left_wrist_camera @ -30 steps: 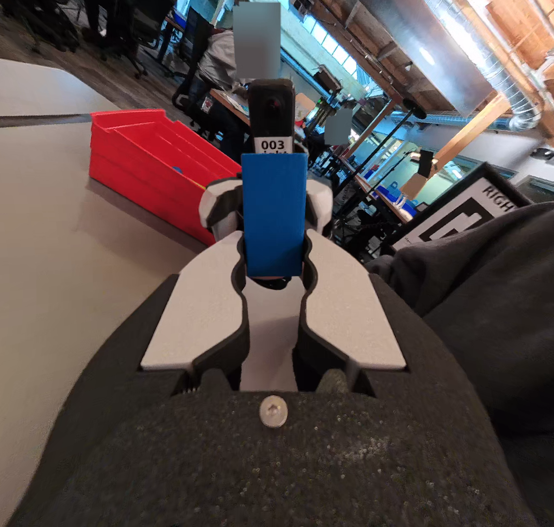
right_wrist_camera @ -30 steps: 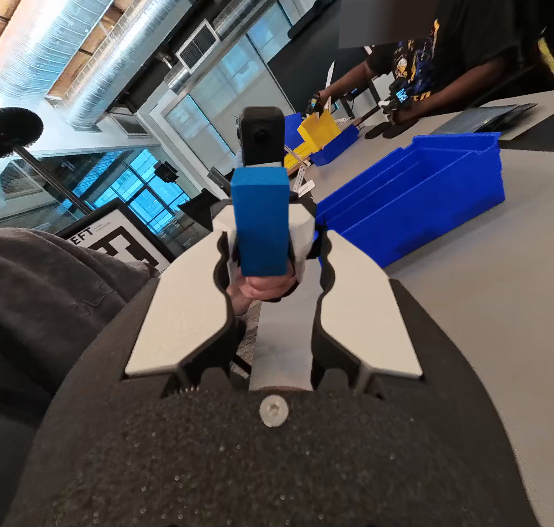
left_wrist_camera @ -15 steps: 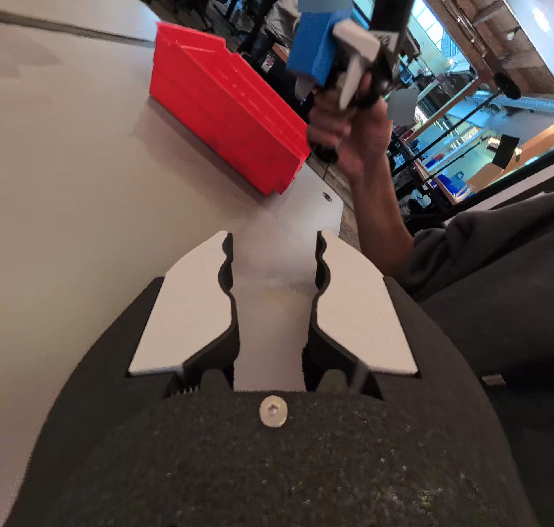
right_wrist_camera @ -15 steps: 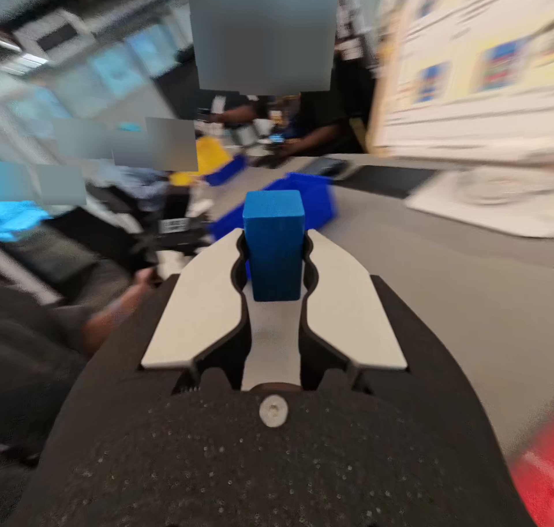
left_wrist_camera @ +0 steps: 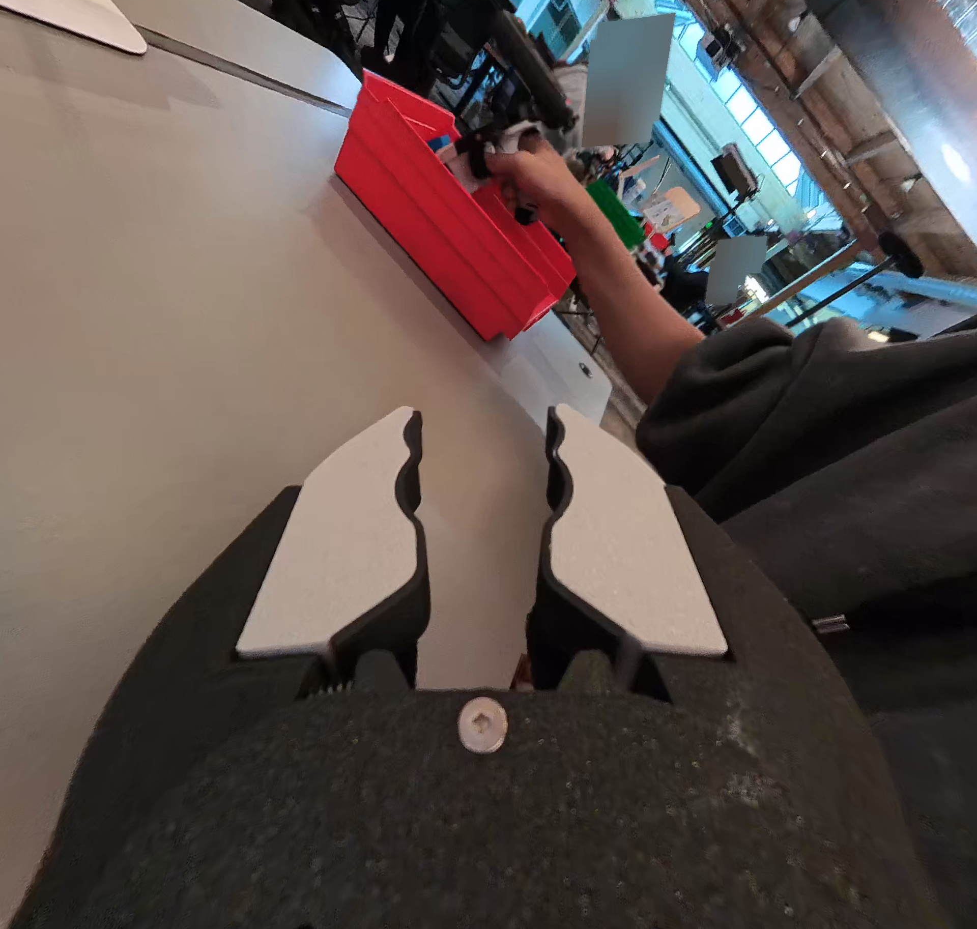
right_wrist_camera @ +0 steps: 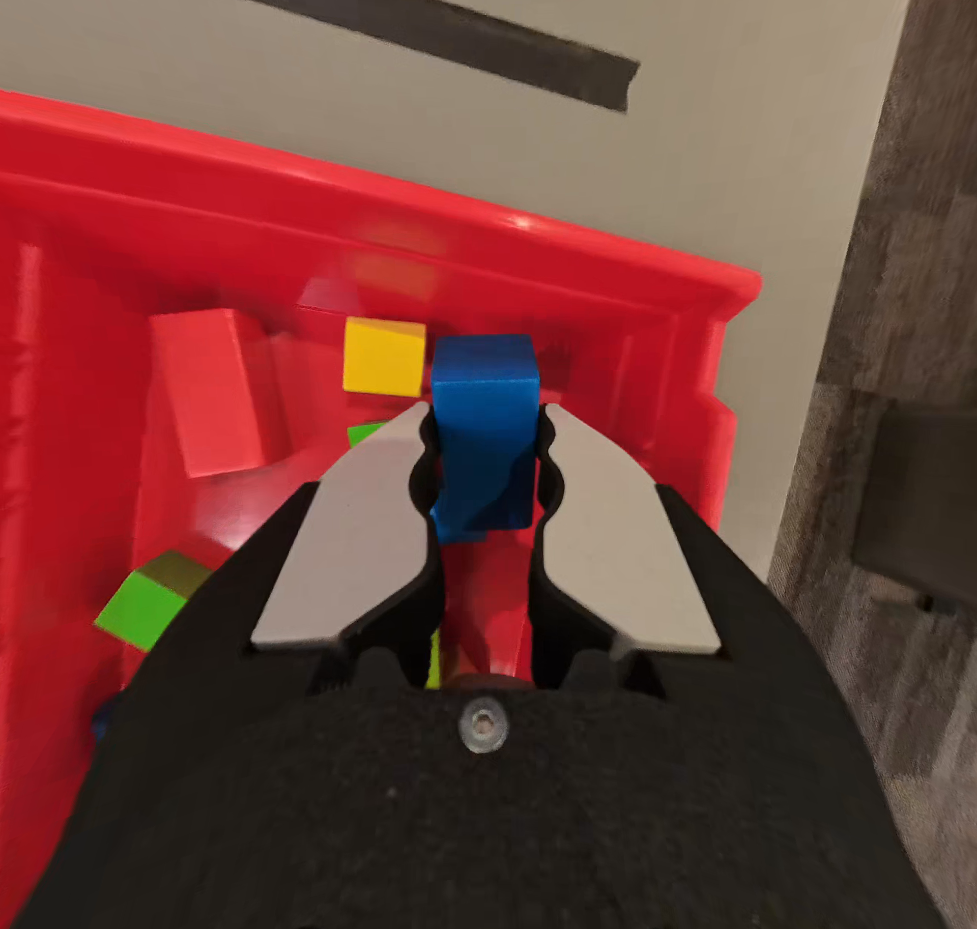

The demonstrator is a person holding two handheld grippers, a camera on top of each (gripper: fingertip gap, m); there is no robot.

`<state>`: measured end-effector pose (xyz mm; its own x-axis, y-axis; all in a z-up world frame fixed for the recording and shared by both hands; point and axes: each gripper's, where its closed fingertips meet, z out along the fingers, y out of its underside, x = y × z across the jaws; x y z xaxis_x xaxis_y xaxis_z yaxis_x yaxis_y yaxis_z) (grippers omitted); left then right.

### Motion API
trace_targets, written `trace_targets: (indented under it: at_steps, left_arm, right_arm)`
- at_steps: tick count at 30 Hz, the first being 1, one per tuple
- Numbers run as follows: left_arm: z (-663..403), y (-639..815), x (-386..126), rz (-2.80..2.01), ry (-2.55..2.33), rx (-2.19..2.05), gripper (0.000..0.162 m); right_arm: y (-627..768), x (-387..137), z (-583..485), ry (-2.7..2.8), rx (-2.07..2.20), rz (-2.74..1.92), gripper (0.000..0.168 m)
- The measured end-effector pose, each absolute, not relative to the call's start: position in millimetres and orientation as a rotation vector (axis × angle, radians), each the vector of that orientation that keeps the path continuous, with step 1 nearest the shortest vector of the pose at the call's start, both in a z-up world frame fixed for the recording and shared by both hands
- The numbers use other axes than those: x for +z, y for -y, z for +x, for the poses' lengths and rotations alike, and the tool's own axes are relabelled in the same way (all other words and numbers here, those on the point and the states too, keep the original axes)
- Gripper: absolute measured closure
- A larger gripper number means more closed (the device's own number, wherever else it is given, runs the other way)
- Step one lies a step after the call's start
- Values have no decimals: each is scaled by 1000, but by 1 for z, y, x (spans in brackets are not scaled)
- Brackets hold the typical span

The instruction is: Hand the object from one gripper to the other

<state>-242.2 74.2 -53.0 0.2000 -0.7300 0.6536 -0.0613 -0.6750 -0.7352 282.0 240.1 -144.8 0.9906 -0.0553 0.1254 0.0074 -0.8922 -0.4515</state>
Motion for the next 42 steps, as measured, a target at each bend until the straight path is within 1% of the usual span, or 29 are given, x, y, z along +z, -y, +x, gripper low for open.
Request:
trace_targets:
  at_steps: [3,7,14,16,18,21,23,25,28,30,31,32,33,35,37,38,40,42]
  left_arm:
    - [-242,-70,-53,-1916,-775,-1461,119]
    - [-240,-65,-54,-1919,-787,-1491,119]
    - [-243,-64,-58,-1929,-781,-1472,119]
    - [-245,-65,-57,-1923,-764,-1490,119]
    - [-247,-66,-56,-1927,-752,-1489,119]
    - [-254,-69,-54,-1938,-753,-1428,118]
    - [-263,-77,-54,-1953,-752,-1340,118]
    - [-274,-89,-50,-1958,-748,-1232,117]
    - [-295,-121,-36,-1960,-708,-1080,112]
    - [-313,-155,-32,-2019,-647,-957,112]
    - [-324,-175,-36,-2082,-615,-880,110]
    - [-335,-196,-43,-2155,-601,-796,106]
    - [-346,-218,-53,-2227,-594,-704,106]
    - [-369,-263,-82,-2409,-522,-510,106]
    - [-380,-303,-109,-2590,-387,-411,105]
    - [-379,-322,-117,-2623,-327,-407,106]
    - [-371,-355,-127,-2642,-262,-390,117]
    - [-371,-377,-137,-2685,-268,-279,117]
  right_arm:
    - [-239,-163,288,-99,-260,-2739,134]
    - [-238,-181,286,-137,-280,-2832,133]
    - [-236,-189,291,-162,-276,-2883,133]
    - [-234,-187,291,-128,-301,-2877,130]
    - [-229,-165,292,-103,-383,-2818,125]
    - [-212,-99,281,-105,-428,-2582,127]
    - [-194,-57,249,-65,-305,-2394,127]
    - [-172,-30,193,16,-71,-2185,126]
    - [-133,-18,94,106,285,-1876,127]
    - [-108,-32,40,105,446,-1752,127]
    - [-99,-44,21,102,471,-1738,129]
    - [-93,-57,13,80,428,-1745,134]
    - [-89,-66,9,57,388,-1739,135]
    - [-83,-68,-8,49,488,-1702,131]
    - [-82,-66,-19,77,591,-1690,128]
    - [-83,-67,-17,77,587,-1694,128]
    - [-84,-67,-9,68,563,-1688,128]
    - [-84,-70,0,40,557,-1693,128]
